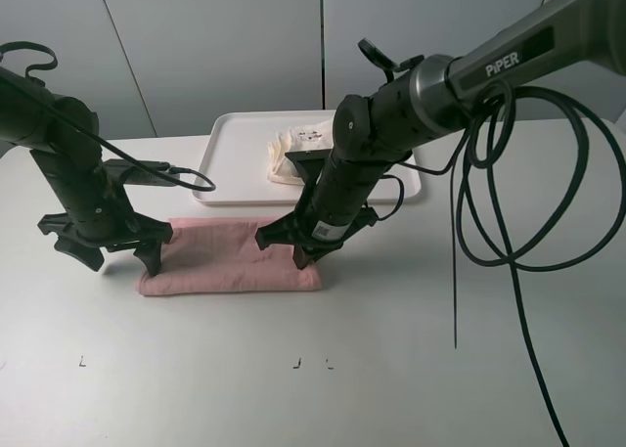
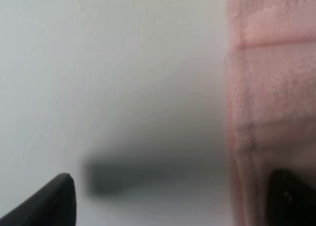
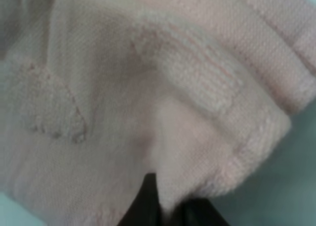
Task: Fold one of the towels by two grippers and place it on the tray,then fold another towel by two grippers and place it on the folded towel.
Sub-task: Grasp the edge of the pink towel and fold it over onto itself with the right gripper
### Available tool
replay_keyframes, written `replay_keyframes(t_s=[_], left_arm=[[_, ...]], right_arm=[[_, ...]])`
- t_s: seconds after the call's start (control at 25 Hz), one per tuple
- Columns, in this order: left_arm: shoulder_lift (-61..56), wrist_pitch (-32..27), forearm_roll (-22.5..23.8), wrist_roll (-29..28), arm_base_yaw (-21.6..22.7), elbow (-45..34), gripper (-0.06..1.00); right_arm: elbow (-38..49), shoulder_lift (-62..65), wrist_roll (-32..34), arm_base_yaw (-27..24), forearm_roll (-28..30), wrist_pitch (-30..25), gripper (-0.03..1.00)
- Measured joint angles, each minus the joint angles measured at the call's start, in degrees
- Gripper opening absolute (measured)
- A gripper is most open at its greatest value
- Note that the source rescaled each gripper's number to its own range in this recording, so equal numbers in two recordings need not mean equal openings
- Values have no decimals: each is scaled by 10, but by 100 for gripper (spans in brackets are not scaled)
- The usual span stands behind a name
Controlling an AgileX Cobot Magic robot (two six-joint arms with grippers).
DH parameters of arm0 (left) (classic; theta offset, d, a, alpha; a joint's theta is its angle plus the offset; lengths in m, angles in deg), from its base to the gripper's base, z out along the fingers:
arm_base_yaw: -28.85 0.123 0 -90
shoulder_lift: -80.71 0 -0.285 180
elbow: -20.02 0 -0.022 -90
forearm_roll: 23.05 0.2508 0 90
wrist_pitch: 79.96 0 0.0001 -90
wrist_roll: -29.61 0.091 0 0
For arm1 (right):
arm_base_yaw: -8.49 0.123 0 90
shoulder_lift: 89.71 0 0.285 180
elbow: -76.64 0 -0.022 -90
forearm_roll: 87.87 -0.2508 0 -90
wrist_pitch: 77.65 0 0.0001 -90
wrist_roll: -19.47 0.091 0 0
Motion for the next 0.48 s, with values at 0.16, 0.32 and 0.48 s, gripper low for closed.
replay_keyframes(t_s=[0.16,0.32,0.48], left_arm=[[0,0,0,0,0,0,99],[0,1,0,2,0,0,99],[0,1,0,4,0,0,99]], right_arm=[[0,27,-31,0,-37,-6,1],[0,41,-86,0,-116,-7,1],[-6,41,-171,0,-223,-19,1]])
